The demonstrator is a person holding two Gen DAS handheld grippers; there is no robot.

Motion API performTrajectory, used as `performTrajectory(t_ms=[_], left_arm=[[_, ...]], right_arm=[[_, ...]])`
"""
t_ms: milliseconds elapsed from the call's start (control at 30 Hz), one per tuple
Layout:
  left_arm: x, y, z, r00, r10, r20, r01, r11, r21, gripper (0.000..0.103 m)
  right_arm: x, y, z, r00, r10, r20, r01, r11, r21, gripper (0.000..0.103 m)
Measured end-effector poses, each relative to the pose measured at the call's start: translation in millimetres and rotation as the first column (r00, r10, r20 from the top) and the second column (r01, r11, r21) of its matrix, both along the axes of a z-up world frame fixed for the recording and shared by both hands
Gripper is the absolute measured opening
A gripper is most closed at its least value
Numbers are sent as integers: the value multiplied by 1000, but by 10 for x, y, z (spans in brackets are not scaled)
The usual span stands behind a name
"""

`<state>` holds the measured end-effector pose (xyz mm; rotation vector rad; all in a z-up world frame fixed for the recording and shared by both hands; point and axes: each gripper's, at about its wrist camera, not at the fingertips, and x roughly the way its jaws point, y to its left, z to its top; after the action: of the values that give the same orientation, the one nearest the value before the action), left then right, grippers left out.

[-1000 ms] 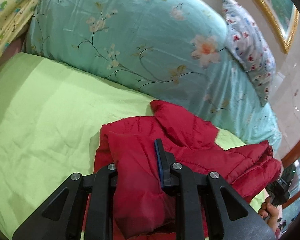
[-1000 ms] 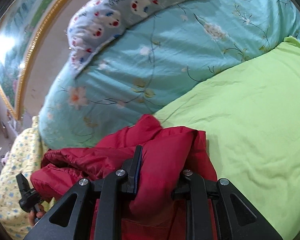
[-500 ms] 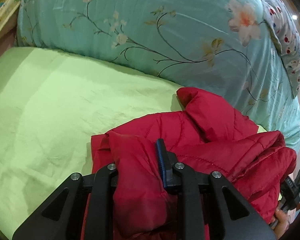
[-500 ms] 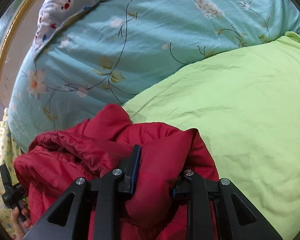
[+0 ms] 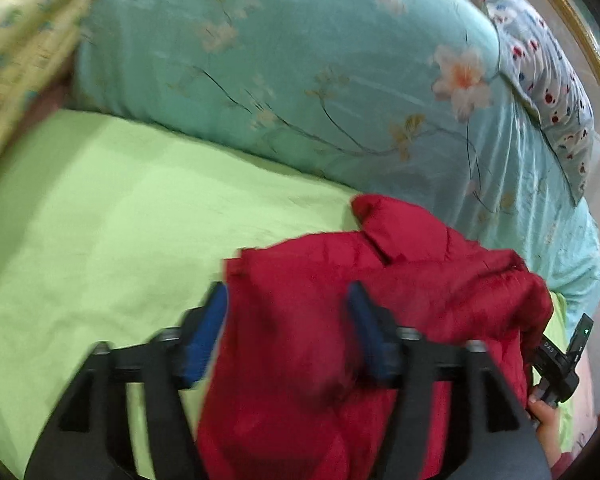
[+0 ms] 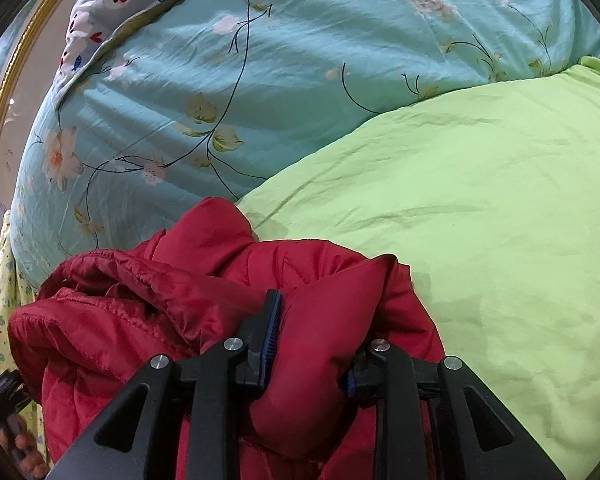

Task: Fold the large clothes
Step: 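Fold the hem over toward the collar with both grippers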

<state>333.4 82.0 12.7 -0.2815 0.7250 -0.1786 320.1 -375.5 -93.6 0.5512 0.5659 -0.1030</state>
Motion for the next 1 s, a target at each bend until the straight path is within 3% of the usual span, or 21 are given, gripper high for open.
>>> performTrajectory(t_ms=[167,267,400,467,533,633,800,867,1000], left_arm=[[-406,-66,116,994,-84,71,87,996,-35,68],[-481,-412,57,979,-192,67,191,981,23,68],[-417,-870,-125,968,-247,37,241,962,127,68],[-332,-1020,-240,974,-228,4,223,955,194,68],[-186,-1151,-415,991,-130,-10,126,933,336,70],[-60,-1163,-507,996,-89,-16,89,935,343,72],[62,-1170,-500,998,-50,-32,57,939,338,75],[79,-1154,-535,998,-44,-38,55,940,336,76],[119,-1125,-517,998,-33,-47,46,943,330,76]], right_arm=[[9,32,9,1000,-5,-4,5,1000,-16,27],[23,34,11,1000,-1,-10,1,1000,-14,28],[32,14,4,1000,7,-10,-7,1000,-3,29],[23,9,28,1000,12,-16,-12,1000,4,30],[-58,4,137,1000,20,0,-20,999,34,34],[-270,37,344,998,23,59,-25,999,27,44],[-749,248,730,981,37,193,-20,996,-89,73],[-760,460,769,981,111,157,-82,981,-178,75],[-484,844,580,965,262,-1,-251,925,-285,74]])
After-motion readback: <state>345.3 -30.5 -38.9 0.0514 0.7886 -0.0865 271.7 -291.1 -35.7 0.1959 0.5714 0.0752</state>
